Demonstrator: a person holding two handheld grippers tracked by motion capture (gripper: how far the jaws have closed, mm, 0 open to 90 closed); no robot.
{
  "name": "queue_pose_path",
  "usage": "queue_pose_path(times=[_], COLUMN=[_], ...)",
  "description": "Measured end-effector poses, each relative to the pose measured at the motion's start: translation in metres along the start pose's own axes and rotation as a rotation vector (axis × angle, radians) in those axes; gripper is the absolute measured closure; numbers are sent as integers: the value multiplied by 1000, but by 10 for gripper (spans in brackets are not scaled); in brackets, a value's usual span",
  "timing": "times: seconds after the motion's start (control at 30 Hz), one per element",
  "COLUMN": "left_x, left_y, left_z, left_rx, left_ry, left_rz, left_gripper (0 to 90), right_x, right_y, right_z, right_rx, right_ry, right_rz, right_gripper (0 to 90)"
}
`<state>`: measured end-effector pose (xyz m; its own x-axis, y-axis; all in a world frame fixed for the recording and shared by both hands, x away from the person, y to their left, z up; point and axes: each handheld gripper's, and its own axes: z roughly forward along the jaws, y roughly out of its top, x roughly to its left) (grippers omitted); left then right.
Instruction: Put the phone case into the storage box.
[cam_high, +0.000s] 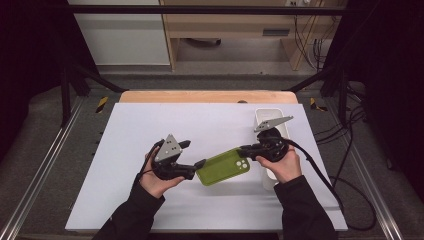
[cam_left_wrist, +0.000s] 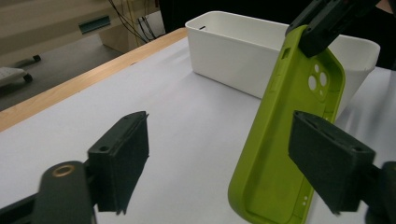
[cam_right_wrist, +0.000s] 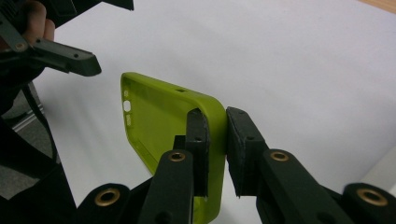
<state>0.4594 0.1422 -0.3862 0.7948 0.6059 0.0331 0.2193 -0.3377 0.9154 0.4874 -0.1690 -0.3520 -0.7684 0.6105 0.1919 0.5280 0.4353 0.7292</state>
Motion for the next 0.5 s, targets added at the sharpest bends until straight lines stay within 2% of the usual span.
queue_pose_path(times=[0.13,0.5], left_x=[8,28], left_y=[0,-10], left_z=[-5,-15], left_rx=[-24,-48], left_ry=[-10,9], left_rz=[-60,-117], left_gripper=[130,47], right_x=[0,-1], right_y=[0,-1], right_z=[-6,-21], right_rx=[-10,-26], right_ry=[-14,-60], right_rz=[-20,-59], right_gripper=[799,799])
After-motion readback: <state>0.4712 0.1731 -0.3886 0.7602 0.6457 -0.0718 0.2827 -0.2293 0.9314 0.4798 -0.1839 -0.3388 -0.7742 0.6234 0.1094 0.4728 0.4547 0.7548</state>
